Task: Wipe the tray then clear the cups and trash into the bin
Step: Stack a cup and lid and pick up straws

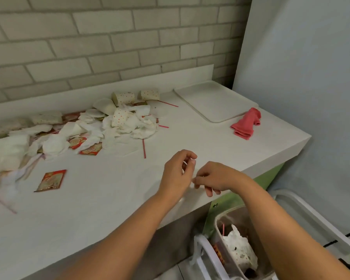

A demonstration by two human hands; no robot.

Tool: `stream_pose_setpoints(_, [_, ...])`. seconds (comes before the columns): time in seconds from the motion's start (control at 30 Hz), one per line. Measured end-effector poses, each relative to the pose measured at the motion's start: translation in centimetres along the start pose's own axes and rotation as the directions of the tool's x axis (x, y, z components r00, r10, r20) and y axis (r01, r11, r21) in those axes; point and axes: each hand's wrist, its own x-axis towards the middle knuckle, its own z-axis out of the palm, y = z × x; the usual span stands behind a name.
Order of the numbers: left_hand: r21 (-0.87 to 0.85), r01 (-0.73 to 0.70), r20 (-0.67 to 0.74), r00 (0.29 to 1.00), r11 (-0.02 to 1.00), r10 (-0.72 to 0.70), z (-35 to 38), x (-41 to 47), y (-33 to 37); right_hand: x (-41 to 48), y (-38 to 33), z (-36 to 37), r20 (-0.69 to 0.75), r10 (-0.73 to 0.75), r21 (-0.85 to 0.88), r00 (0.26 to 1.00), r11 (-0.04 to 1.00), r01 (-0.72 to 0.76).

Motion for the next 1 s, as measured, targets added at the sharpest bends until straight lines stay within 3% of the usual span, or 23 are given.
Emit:
stream_pose_setpoints(0.23, [0.148, 0.09, -0.184, 0.981, 0.985, -0.062, -11.9, -0.7, -6.5, 4.2, -11.0, 4.1, -0.058, -0.179, 0.01, 0.982, 0.984, 0.18])
stream_pose_setpoints(0.53, [0.281, 0.37, -0.352, 0.898, 0.886, -0.264, -25.4, -3.8, -14.1, 10.9, -22.4, 11.0, -0.069, -0.352, -0.067, 0.934, 0.935, 0.347])
stream_pose_setpoints(0.7, [0.296, 0.494, -0.494, 0.812, 0.817, -0.311, -32.0, -5.7, -17.2, 14.5, -26.9, 14.5, -0.124, -0.373, -0.143, 0.919, 0.924, 0.356])
stream_pose_setpoints(0.83, [0.273, 0.622, -0.619, 0.697, 0.734, -0.36, -36.5, -6.3, -19.9, 16.5, -28.9, 16.7, -0.168, -0.346, -0.21, 0.923, 0.927, 0.309])
stream_pose_setpoints(1.0, [0.234, 0.807, -0.661, 0.541, 0.543, -0.52, -39.2, -5.8, -21.7, 17.8, -30.1, 18.2, -0.131, -0.281, -0.319, 0.951, 0.92, 0.227])
